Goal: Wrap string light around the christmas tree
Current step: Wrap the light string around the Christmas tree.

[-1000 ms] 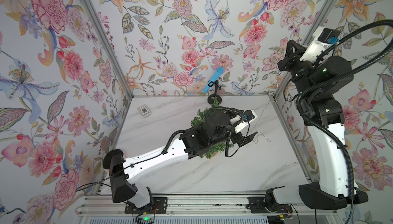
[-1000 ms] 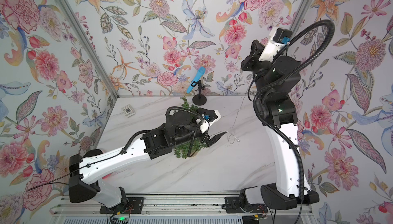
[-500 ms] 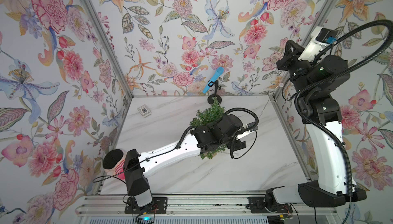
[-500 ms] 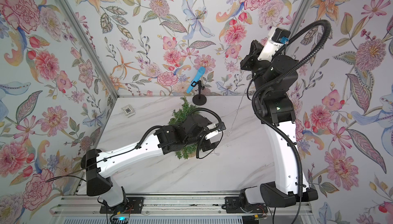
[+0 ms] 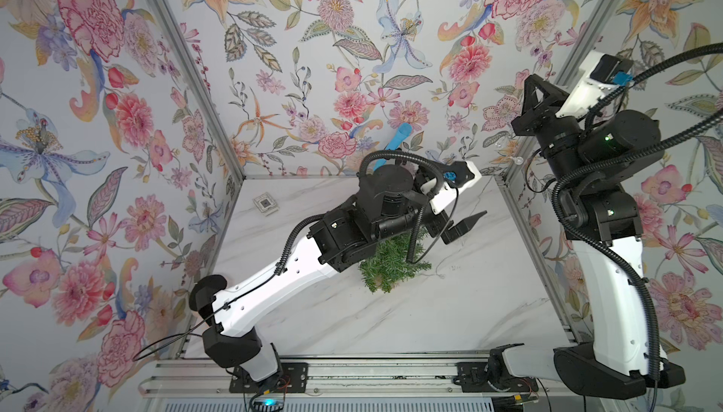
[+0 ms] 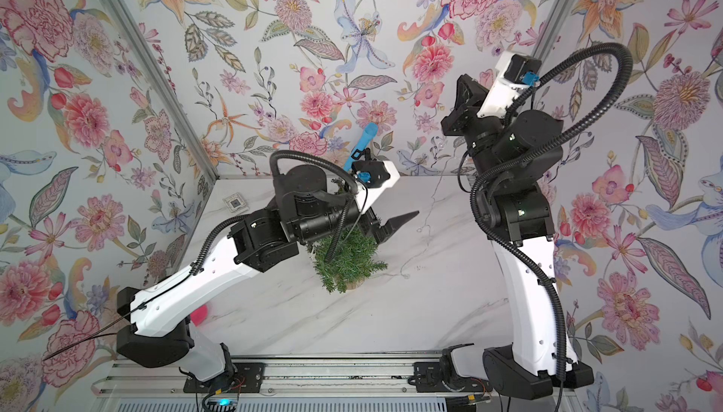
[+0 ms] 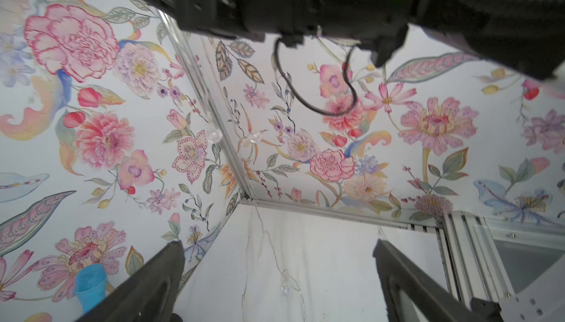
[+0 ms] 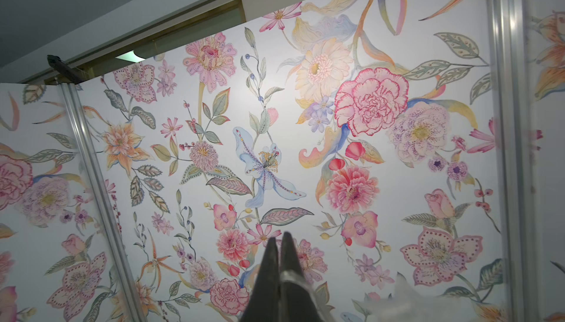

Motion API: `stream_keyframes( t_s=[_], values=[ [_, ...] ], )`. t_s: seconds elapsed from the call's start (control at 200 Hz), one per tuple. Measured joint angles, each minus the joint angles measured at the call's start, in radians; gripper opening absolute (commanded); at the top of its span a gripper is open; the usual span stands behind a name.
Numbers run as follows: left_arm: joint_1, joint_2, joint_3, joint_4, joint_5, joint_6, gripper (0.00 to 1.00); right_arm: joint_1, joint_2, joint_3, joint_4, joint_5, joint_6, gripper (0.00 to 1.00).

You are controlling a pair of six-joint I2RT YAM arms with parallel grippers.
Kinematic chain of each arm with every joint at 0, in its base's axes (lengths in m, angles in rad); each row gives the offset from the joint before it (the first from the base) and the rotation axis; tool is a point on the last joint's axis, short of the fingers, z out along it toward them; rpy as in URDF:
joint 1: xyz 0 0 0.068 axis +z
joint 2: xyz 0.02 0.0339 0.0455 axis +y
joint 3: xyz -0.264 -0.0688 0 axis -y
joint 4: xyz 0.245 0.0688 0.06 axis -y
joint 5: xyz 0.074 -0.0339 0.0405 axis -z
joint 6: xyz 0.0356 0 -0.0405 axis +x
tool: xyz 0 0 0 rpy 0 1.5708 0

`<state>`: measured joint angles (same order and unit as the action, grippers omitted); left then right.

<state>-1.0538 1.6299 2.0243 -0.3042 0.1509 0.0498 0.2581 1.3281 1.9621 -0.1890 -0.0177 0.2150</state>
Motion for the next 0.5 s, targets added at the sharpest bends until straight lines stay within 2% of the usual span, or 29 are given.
stream_keyframes(
  t_s=[0.125, 0.265, 0.43, 0.5],
  values=[
    [0.09, 0.076, 0.165, -0.008, 0.03, -0.043, 1.0, 0.072, -0.018, -0.015, 0.001, -0.043, 0.002, 0.0],
    [0.098, 0.184, 0.296, -0.024, 0.091, -0.059, 1.0, 0.16, -0.02, -0.02, 0.001, -0.068, 0.0, 0.0],
    [0.097, 0.263, 0.335, -0.051, 0.143, -0.074, 0.99, 0.234, -0.02, -0.034, 0.0, -0.076, -0.008, 0.0],
    [0.097, 0.278, 0.335, -0.063, 0.142, -0.077, 0.95, 0.259, -0.02, -0.04, 0.0, -0.076, -0.013, 0.0]
  ],
)
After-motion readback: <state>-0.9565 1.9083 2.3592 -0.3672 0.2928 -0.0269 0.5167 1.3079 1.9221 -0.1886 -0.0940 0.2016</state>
